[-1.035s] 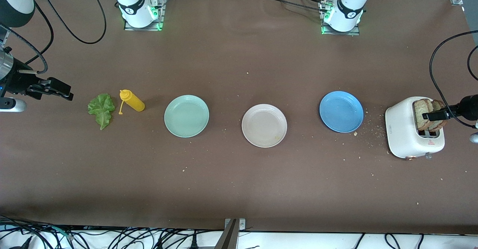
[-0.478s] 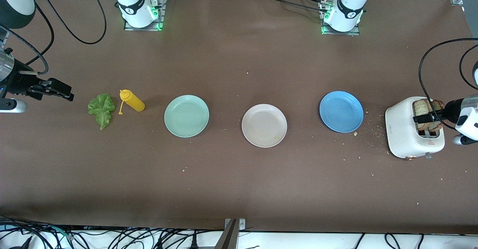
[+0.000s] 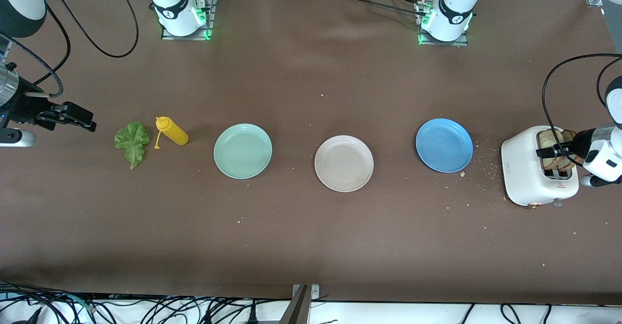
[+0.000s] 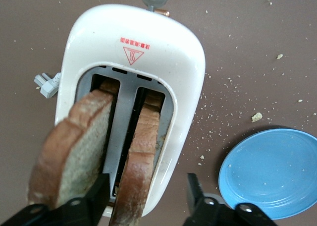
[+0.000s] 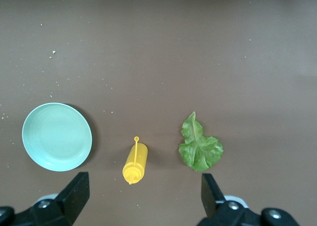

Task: Make sandwich in beige plate with both arms
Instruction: 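Grasp the toast slice with the left gripper and lift it out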

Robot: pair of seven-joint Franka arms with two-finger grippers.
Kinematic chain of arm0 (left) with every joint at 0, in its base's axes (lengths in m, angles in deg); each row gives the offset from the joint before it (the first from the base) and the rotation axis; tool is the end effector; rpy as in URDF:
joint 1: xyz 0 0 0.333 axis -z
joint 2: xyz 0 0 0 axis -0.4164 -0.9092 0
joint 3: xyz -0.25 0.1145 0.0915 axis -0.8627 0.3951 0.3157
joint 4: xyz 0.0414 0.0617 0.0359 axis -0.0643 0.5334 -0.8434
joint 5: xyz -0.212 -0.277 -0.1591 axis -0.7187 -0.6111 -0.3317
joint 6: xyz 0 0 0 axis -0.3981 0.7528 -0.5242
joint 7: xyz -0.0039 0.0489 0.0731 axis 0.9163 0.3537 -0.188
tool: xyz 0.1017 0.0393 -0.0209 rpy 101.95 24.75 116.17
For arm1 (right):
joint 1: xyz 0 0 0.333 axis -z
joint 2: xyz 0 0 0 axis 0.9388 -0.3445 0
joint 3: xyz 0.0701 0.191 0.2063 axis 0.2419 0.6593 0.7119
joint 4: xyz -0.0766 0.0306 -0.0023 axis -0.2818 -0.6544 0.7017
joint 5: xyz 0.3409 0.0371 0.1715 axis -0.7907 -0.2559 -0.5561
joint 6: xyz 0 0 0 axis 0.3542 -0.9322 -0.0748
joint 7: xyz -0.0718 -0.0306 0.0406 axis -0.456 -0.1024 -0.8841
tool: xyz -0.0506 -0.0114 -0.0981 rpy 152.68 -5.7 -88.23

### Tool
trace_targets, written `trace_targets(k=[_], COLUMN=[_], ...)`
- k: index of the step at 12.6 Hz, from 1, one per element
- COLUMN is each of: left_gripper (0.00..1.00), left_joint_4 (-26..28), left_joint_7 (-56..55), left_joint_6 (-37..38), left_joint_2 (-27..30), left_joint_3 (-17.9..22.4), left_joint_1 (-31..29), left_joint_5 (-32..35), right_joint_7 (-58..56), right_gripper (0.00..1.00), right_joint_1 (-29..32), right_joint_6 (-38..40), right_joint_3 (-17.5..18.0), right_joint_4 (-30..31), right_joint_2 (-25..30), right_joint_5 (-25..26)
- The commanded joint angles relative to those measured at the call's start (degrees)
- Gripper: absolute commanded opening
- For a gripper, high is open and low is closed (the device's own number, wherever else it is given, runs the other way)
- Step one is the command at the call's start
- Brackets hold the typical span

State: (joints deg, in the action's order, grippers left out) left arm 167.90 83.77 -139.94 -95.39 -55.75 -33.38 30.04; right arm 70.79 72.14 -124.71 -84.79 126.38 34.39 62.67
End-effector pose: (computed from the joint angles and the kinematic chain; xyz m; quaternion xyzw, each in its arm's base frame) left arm 0.6008 0.1633 0.3380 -0.9850 -0.1257 0.1174 0.0116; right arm 0.6022 0.0049 0.5383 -0.9999 0.0143 -0.0040 0.0055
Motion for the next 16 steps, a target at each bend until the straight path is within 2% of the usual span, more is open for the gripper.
trace_targets(k=[1, 2, 4, 8, 10, 13, 14, 16], left_gripper=[0.04, 0.00, 0.00, 0.00, 0.00, 0.00, 0.00, 0.00], left_joint_4=[0.4, -0.4, -3.9, -17.3, -19.3, -19.1, -18.9, -18.9], left_joint_7=[0.8, 0.7, 0.6, 0.7, 0.7, 0.4, 0.1, 0.2], left_joint_6=[1.1, 2.6, 5.2, 20.1, 23.6, 23.9, 23.9, 23.8], left_joint_2=[0.8, 0.8, 1.0, 1.1, 1.2, 0.7, -0.4, -4.0], left_joint_3=[-0.2, -0.1, -0.3, -0.4, -0.6, -0.4, -0.4, -0.4], left_joint_1=[-0.4, -0.1, 0.2, 1.7, 3.2, 4.2, 5.0, 8.1], left_joint_5=[2.0, 2.2, 4.7, 4.1, 2.5, -12.8, -18.2, -24.9], right_joint_7=[0.2, 0.2, 0.3, 0.3, 0.2, 0.2, 0.3, 0.2], right_gripper=[1.00, 1.00, 1.00, 1.00, 1.00, 1.00, 1.00, 1.00], right_joint_1=[0.3, 0.3, 0.3, 0.3, 0.3, 0.4, 0.4, 0.5], right_joint_6=[-0.3, -0.3, -0.3, -0.5, -0.7, -1.0, -1.0, -1.7], right_joint_3=[0.1, 0.1, 0.1, 0.1, 0.1, 0.0, 0.1, 0.0], right_joint_4=[0.3, 0.3, 0.3, 0.3, 0.3, 0.3, 0.3, 0.3], right_joint_2=[0.3, 0.3, 0.2, 0.3, 0.2, -0.2, -0.2, -0.3], right_joint_5=[-1.1, -1.1, -1.0, -1.1, -1.1, -1.1, -1.1, -1.2])
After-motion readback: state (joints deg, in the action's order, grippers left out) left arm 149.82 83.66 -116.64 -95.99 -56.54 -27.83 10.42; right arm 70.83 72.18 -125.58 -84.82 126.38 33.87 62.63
